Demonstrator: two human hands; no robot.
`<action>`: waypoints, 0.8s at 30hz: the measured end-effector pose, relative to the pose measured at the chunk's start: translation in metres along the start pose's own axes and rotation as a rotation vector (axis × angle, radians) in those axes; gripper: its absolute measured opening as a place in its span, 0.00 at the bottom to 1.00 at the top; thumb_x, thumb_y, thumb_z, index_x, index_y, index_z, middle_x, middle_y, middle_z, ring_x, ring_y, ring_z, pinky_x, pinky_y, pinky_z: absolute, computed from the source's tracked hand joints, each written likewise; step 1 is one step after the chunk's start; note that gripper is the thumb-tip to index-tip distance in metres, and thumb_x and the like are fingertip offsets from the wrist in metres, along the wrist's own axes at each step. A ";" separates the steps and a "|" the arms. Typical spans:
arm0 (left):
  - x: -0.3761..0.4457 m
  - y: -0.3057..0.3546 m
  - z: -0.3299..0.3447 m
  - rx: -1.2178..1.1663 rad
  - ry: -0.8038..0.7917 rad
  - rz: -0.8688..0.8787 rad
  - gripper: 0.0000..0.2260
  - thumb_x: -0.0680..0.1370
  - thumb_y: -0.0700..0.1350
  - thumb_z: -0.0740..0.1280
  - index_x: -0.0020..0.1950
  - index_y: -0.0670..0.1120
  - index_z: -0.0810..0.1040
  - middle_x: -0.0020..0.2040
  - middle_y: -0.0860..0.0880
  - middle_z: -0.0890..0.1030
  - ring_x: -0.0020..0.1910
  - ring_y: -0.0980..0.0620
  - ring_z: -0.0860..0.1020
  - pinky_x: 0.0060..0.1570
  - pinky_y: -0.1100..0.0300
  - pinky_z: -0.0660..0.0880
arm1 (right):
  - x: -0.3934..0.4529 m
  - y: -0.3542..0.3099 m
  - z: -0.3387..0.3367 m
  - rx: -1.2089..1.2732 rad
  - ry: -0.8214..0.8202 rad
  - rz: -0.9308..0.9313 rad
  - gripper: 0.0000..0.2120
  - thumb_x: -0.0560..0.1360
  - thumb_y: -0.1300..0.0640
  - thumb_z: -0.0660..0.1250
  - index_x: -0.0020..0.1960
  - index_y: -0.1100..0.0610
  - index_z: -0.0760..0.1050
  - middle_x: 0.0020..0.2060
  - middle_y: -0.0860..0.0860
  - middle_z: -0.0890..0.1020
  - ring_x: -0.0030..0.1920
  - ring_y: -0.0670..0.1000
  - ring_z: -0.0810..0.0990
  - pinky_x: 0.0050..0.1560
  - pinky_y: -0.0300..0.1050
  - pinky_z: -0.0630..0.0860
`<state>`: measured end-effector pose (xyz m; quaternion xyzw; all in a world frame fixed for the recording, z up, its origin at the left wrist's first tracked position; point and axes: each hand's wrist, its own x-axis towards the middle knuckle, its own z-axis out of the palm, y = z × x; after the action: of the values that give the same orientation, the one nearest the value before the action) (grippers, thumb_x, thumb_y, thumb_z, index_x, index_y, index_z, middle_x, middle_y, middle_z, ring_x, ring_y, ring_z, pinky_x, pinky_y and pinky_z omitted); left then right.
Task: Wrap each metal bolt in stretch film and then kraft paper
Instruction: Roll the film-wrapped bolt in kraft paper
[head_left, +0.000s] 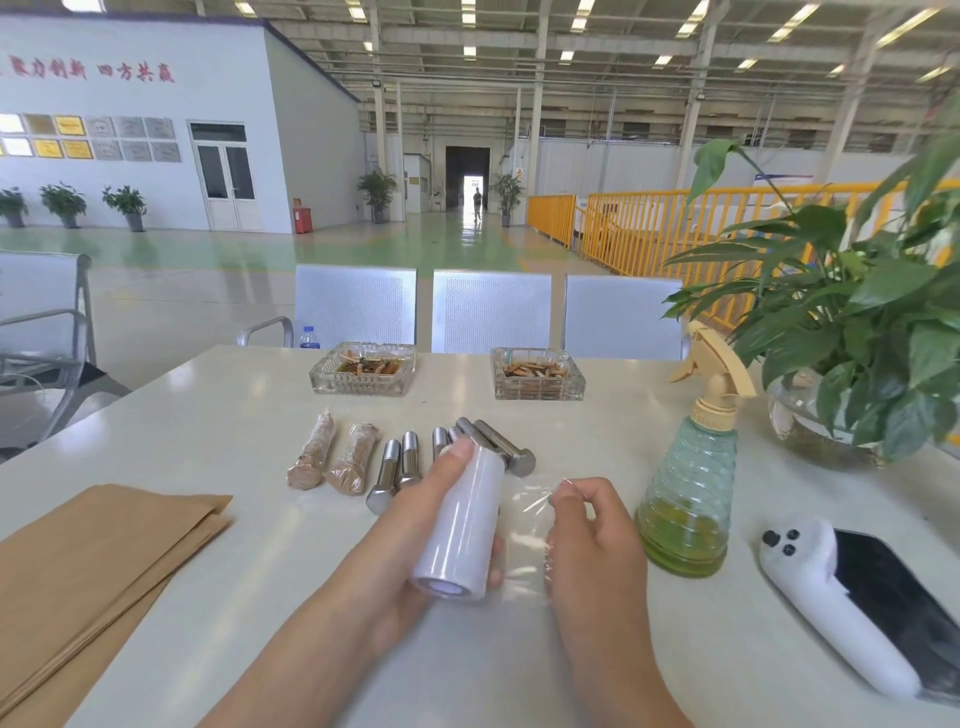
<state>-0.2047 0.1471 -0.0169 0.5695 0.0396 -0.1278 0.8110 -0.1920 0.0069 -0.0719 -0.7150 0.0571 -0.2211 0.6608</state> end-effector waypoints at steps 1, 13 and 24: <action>0.002 0.000 -0.002 -0.015 0.000 -0.060 0.30 0.71 0.54 0.75 0.66 0.35 0.77 0.41 0.40 0.78 0.33 0.45 0.80 0.36 0.51 0.80 | 0.000 0.000 0.000 0.014 -0.006 0.004 0.08 0.82 0.52 0.63 0.45 0.49 0.75 0.26 0.49 0.68 0.27 0.50 0.65 0.30 0.46 0.64; 0.032 0.003 -0.045 -0.303 -0.036 -0.210 0.22 0.77 0.55 0.66 0.62 0.38 0.79 0.52 0.33 0.83 0.36 0.42 0.80 0.35 0.54 0.81 | 0.008 -0.003 -0.008 0.271 0.019 0.232 0.10 0.81 0.56 0.65 0.40 0.50 0.78 0.24 0.46 0.66 0.22 0.45 0.62 0.20 0.37 0.59; 0.029 0.014 -0.062 -0.320 0.059 -0.132 0.20 0.79 0.50 0.65 0.61 0.35 0.78 0.51 0.33 0.81 0.39 0.39 0.82 0.38 0.48 0.83 | 0.010 0.002 -0.016 0.172 0.063 0.214 0.08 0.80 0.57 0.65 0.42 0.52 0.78 0.24 0.47 0.67 0.22 0.47 0.63 0.22 0.38 0.60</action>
<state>-0.1681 0.2050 -0.0322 0.4327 0.1204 -0.1560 0.8797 -0.1887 -0.0115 -0.0714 -0.6383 0.1345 -0.1758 0.7372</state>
